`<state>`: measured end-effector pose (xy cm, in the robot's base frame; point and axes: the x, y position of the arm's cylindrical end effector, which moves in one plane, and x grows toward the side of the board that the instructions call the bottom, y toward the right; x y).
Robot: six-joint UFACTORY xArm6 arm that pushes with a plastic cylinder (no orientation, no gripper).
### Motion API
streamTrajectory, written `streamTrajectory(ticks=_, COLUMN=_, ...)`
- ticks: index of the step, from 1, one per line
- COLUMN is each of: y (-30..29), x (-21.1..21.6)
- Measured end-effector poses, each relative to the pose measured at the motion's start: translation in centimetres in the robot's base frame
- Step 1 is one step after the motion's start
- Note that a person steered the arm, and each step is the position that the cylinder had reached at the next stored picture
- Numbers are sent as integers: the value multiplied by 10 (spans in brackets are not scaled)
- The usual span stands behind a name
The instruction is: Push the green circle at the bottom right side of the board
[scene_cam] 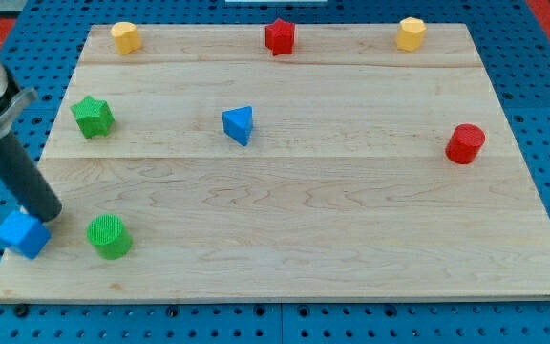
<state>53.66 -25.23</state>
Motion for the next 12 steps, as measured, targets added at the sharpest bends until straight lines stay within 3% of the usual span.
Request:
streamTrajectory(ticks=2, y=120, x=15)
streamTrajectory(ticks=3, y=76, x=32)
streamTrajectory(ticks=4, y=92, x=52)
streamTrajectory(ticks=6, y=288, x=61)
streamTrajectory(ticks=8, y=318, x=82)
streamTrajectory(ticks=9, y=428, x=67)
streamTrajectory(ticks=10, y=487, x=54)
streamTrajectory(ticks=11, y=467, x=82)
streamTrajectory(ticks=12, y=508, x=77)
